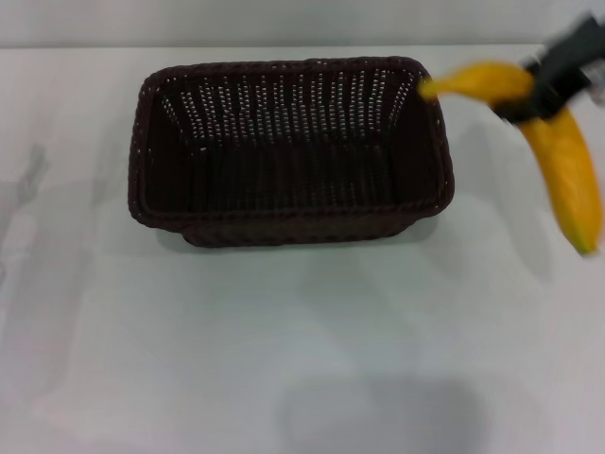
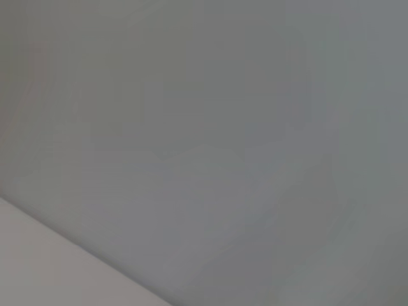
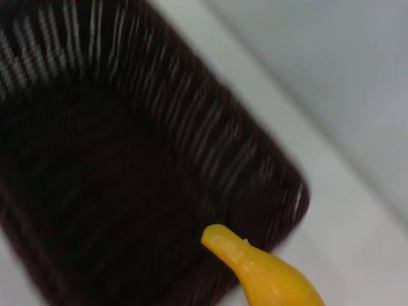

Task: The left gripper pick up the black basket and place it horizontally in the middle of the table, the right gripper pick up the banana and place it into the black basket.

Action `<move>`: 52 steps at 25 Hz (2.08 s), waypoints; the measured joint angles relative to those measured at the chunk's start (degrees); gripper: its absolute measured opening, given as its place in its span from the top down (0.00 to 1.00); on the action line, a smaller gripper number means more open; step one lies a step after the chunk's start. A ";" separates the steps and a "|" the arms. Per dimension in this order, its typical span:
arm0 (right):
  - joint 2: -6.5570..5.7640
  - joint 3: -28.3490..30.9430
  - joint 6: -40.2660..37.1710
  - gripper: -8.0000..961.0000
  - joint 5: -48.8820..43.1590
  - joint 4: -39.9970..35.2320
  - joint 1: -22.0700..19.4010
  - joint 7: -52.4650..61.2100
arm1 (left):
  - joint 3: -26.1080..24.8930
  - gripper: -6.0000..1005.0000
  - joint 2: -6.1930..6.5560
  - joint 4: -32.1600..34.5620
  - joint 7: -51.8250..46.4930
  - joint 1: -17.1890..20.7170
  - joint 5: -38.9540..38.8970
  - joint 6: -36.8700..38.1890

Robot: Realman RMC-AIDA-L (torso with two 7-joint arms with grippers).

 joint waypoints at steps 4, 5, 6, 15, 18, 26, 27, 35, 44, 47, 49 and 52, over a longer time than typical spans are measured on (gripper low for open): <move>0.26 -1.48 -5.47 0.43 3.82 1.28 2.90 -2.85 | 0.30 0.11 0.00 -0.16 -0.50 -0.18 0.04 -0.14; 0.27 -2.13 -7.80 0.43 6.11 2.28 3.69 -4.30 | 0.50 0.11 -0.02 -0.16 -0.83 -0.44 0.11 -0.17; 0.28 -2.33 -8.84 0.43 6.93 2.73 3.94 -4.89 | 0.51 0.11 -0.04 -0.16 -0.85 -0.56 0.15 -0.17; 0.48 -6.65 -28.04 0.41 17.65 19.38 8.92 -18.30 | 0.54 0.11 -0.17 -0.29 -0.89 -1.08 0.18 -0.19; 0.61 -8.86 -31.03 0.40 20.44 29.32 12.20 -21.60 | 0.54 0.11 -0.18 -0.29 -0.90 -1.04 0.16 -0.18; 0.43 -8.36 -33.88 0.39 29.25 31.94 10.32 -26.04 | 0.53 0.11 -0.13 0.00 -0.07 -0.96 0.09 -0.11; 0.44 -6.57 -34.06 0.38 30.41 30.37 8.42 -26.49 | 0.53 0.11 -0.14 0.01 0.24 -0.95 0.08 -0.13; 0.20 8.24 -34.74 0.14 63.54 31.43 -5.90 -42.72 | 0.53 0.11 -0.26 -0.23 3.96 -1.20 0.29 -1.12; 0.35 16.89 -26.06 0.13 98.26 55.98 -14.23 -79.01 | 0.61 0.11 -0.45 -1.55 6.79 -1.19 0.44 -1.66; 0.39 17.47 -25.81 0.13 107.49 67.70 -14.59 -94.95 | 0.62 0.11 -0.44 -2.18 8.39 -1.14 0.44 -1.68; 0.43 17.55 -26.06 0.13 112.65 73.71 -14.59 -103.87 | 0.66 0.11 -0.44 -2.81 9.14 -1.15 0.45 -1.71; 0.45 18.40 -26.88 0.12 116.64 79.83 -14.44 -111.11 | 0.79 0.11 -0.44 -3.28 9.45 -1.28 0.56 -1.79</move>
